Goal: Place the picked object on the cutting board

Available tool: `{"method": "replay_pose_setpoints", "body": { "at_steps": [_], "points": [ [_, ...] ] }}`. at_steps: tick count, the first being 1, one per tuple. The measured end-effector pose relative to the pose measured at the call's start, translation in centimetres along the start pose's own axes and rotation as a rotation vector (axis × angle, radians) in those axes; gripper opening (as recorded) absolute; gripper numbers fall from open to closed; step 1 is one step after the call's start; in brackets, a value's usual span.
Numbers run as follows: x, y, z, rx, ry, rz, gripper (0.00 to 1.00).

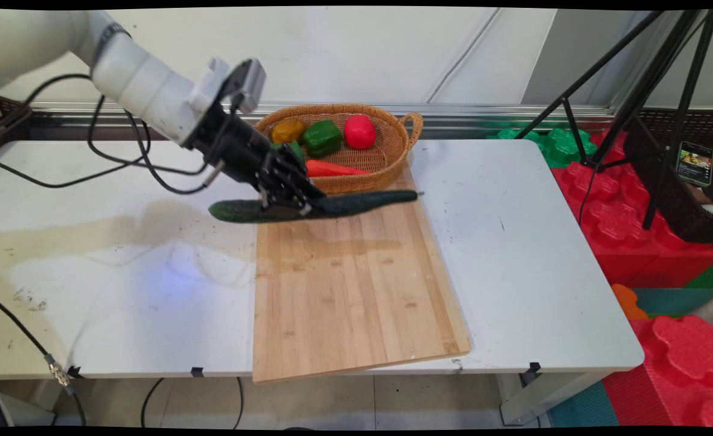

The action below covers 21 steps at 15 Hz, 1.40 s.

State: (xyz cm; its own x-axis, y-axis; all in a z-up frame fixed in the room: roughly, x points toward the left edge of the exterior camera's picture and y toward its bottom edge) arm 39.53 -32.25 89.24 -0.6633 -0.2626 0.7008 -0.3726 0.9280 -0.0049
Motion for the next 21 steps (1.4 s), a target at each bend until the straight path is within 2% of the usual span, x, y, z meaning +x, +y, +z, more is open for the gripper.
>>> {"method": "replay_pose_setpoints", "body": {
  "at_steps": [4,8,16,21],
  "points": [
    [-0.4,0.8,3.2,-0.024,-0.033,0.004,0.00],
    [-0.5,0.8,6.5,-0.031,-0.063,-0.001,0.00],
    [-0.2,-0.1,11.5,-0.023,-0.083,-0.026,0.00],
    [-0.4,-0.5,13.5,-0.015,-0.100,-0.043,0.00]
  ]
}}
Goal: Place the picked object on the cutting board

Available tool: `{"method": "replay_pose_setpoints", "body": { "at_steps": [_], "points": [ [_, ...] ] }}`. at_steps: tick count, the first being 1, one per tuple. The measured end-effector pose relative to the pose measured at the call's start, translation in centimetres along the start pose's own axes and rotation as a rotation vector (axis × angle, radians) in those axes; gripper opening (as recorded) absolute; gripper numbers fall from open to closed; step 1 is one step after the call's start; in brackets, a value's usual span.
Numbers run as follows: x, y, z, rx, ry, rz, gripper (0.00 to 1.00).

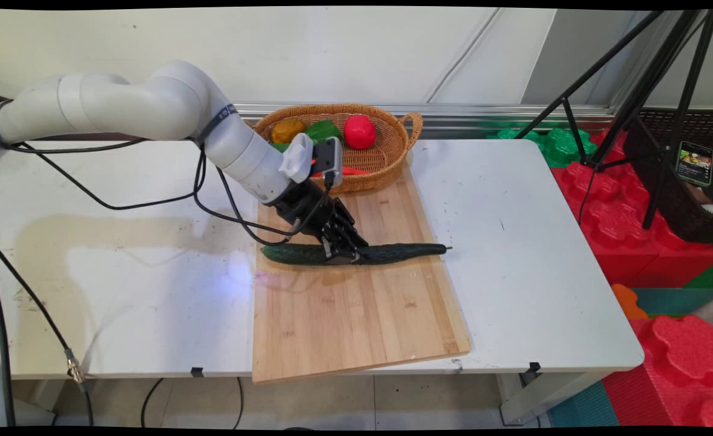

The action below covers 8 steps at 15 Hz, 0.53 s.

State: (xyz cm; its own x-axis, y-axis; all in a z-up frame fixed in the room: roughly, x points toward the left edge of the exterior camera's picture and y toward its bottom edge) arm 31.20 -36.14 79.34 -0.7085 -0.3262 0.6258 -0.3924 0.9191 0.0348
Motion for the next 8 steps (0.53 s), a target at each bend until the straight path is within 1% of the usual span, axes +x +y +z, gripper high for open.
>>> {"method": "replay_pose_setpoints", "body": {
  "at_steps": [2,3,8],
  "points": [
    [0.02,-0.09,0.52,0.002,-0.003,-0.008,0.00],
    [0.06,-0.15,0.71,0.004,-0.002,-0.012,1.00],
    [0.36,-0.43,0.51,0.021,0.013,-0.021,1.00]
  ]
}}
